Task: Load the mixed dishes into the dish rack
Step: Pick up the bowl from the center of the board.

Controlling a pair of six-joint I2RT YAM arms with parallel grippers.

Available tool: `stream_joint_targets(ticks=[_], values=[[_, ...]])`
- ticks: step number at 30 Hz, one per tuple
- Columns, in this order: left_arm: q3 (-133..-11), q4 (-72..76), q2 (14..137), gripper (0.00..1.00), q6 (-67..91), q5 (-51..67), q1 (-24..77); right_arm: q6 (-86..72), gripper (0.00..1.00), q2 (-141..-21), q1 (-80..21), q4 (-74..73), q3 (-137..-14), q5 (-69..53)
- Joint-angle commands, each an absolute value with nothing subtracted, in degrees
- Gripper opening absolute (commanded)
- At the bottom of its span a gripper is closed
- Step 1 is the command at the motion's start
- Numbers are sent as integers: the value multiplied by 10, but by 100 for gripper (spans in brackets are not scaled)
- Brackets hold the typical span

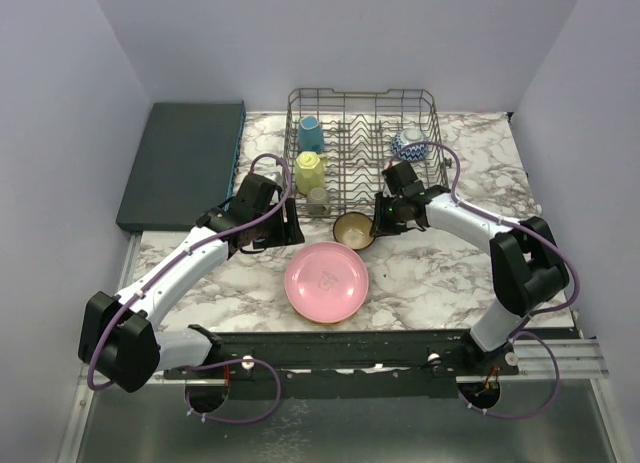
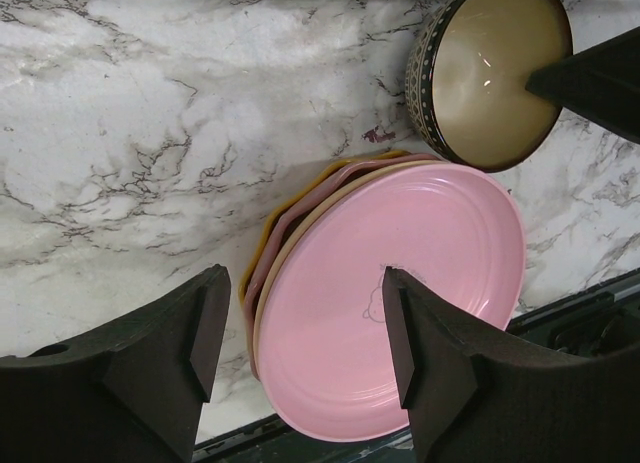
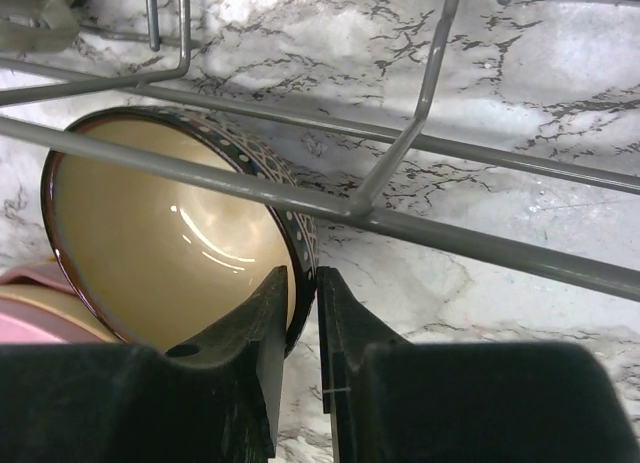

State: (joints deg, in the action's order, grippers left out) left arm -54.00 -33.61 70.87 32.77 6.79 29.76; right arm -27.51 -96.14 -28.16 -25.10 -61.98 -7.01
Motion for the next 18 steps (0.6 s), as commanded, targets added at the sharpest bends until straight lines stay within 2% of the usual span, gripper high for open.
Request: stream_joint_targets(ticks=[1, 9, 18], values=[[-546, -341, 698, 69, 311, 58, 301, -287, 18, -968, -287, -256, -641, -35], [-547, -341, 698, 70, 303, 60, 301, -291, 1, -976, -287, -273, -656, -14], [-548, -341, 699, 70, 300, 59, 301, -286, 1, -965, -287, -308, -658, 49]])
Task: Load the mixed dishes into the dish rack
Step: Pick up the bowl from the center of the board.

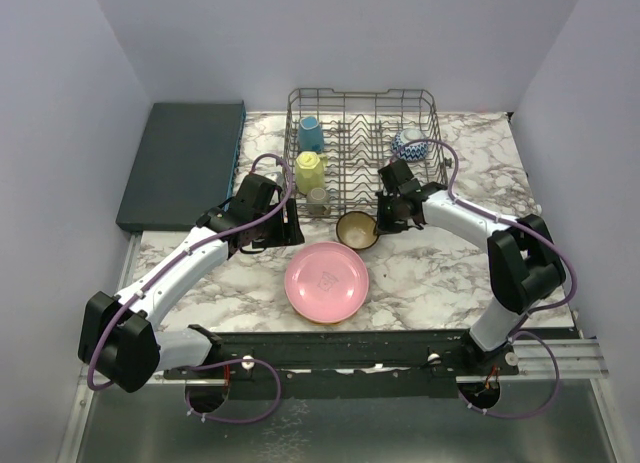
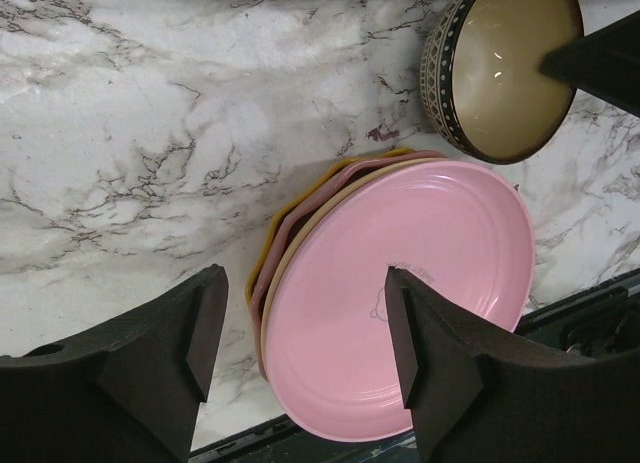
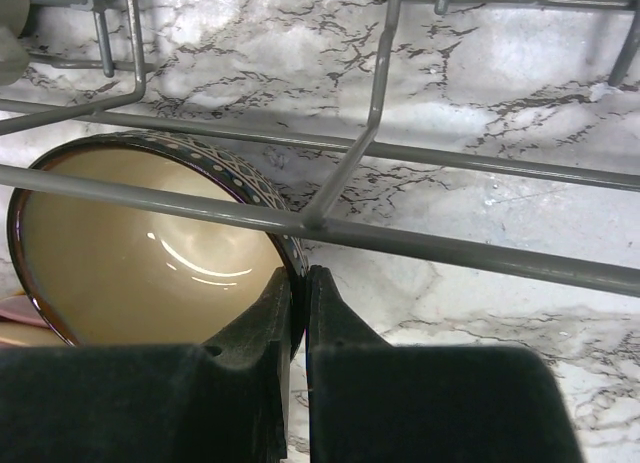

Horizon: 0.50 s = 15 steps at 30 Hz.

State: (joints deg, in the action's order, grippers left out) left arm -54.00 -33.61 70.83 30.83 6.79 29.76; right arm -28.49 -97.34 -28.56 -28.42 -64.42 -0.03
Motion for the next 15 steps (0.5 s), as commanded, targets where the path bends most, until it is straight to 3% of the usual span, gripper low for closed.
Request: stream_joint_targets(ticks=[1, 15], values=[[-548, -341, 700, 70, 300, 60, 301, -285, 1, -960, -287, -311, -657, 54], [-569, -342, 705, 73, 299, 71, 301, -285, 1, -892, -287, -340, -632, 90]])
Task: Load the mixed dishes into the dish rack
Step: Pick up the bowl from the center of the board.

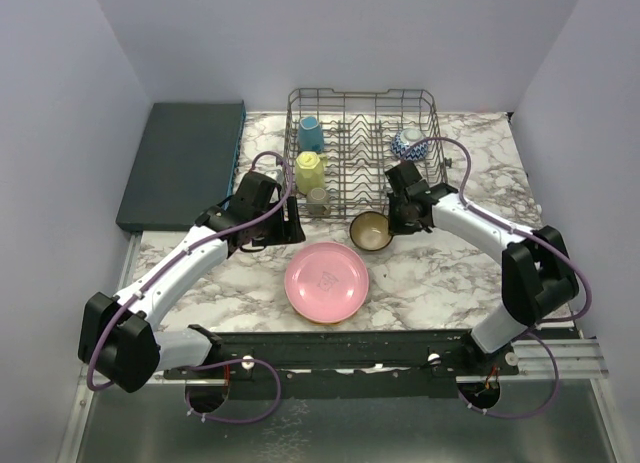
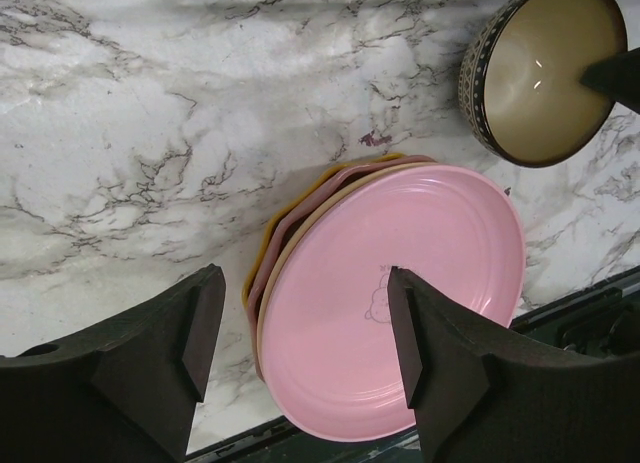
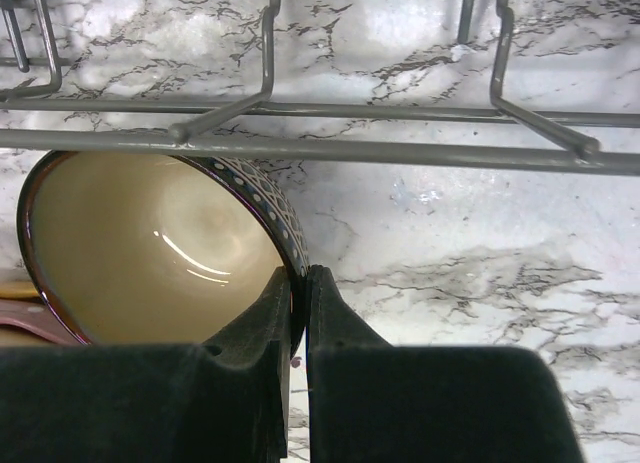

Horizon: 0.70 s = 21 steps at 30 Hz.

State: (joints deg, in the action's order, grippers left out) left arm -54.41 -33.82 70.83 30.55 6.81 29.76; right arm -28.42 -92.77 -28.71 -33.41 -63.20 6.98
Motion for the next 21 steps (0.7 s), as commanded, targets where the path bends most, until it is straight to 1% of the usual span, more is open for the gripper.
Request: stream_joint_targets(ticks=[1, 8, 16, 21], values=[[-572, -342, 704, 73, 300, 74, 301, -285, 0, -888, -287, -343, -634, 91], [-589, -347, 704, 73, 305, 102, 301, -284, 1, -861, -287, -362, -645, 93], [-615, -350, 706, 74, 321, 146, 301, -265, 1, -836, -289, -367, -668, 45], [-646, -361, 708, 74, 325, 164, 301, -254, 1, -843, -316, -388, -705, 60]])
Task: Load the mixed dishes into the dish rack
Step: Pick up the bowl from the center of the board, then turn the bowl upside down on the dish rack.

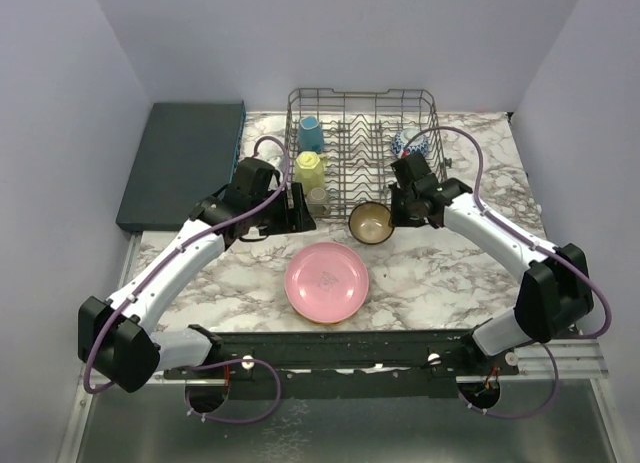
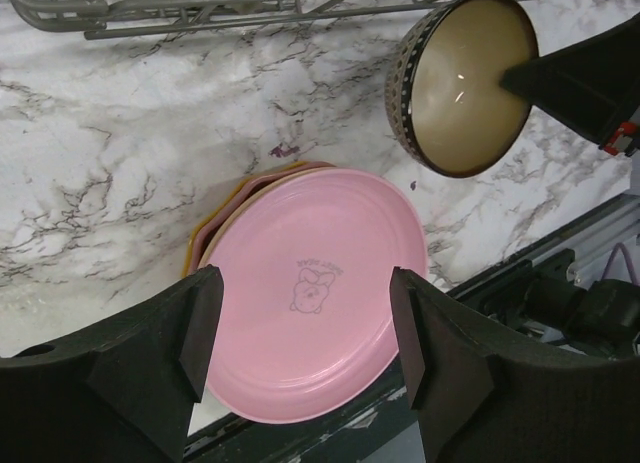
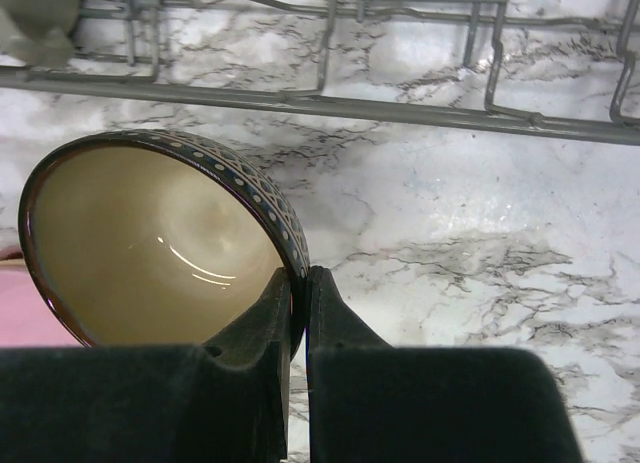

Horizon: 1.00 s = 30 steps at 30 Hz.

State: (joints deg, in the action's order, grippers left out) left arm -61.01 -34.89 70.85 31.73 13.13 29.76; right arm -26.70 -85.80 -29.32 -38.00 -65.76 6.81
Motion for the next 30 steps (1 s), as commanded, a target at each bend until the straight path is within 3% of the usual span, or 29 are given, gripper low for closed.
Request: stream_joint_targets(ticks=[1, 30], values=[[-651, -364, 709, 74, 325, 165, 301, -252, 1, -848, -325, -394, -717, 67], [-680, -399, 738, 74, 331, 139, 310, -273, 1, -905, -446, -429, -856, 67]])
